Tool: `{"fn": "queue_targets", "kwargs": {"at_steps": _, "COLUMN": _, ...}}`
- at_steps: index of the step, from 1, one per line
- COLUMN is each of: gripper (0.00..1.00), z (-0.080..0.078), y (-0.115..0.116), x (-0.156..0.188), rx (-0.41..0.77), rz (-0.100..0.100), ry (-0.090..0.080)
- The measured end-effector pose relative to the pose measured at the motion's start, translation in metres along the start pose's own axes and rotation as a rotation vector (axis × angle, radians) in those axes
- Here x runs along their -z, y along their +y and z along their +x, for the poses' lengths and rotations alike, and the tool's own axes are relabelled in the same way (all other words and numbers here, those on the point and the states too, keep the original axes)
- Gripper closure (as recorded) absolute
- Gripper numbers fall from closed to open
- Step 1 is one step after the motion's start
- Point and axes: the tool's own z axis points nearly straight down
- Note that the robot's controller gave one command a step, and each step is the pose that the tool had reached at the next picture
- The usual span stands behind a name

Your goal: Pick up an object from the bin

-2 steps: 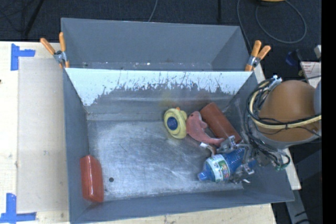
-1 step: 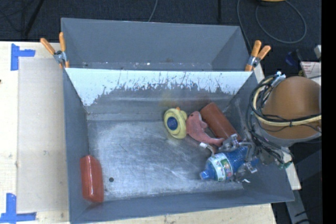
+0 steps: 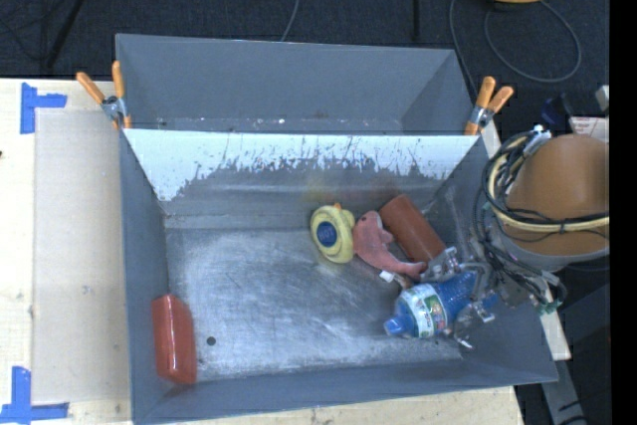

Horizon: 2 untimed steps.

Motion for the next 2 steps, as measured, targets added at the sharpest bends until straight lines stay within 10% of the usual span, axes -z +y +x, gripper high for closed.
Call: {"fn": "queue_targets", "kwargs": {"at_steps": 2, "gripper": 1.00, "z": -0.001, "y": 0.001, "x": 0.036, "rx": 0.000, "rz": 0.002, "ry": -0.003}}
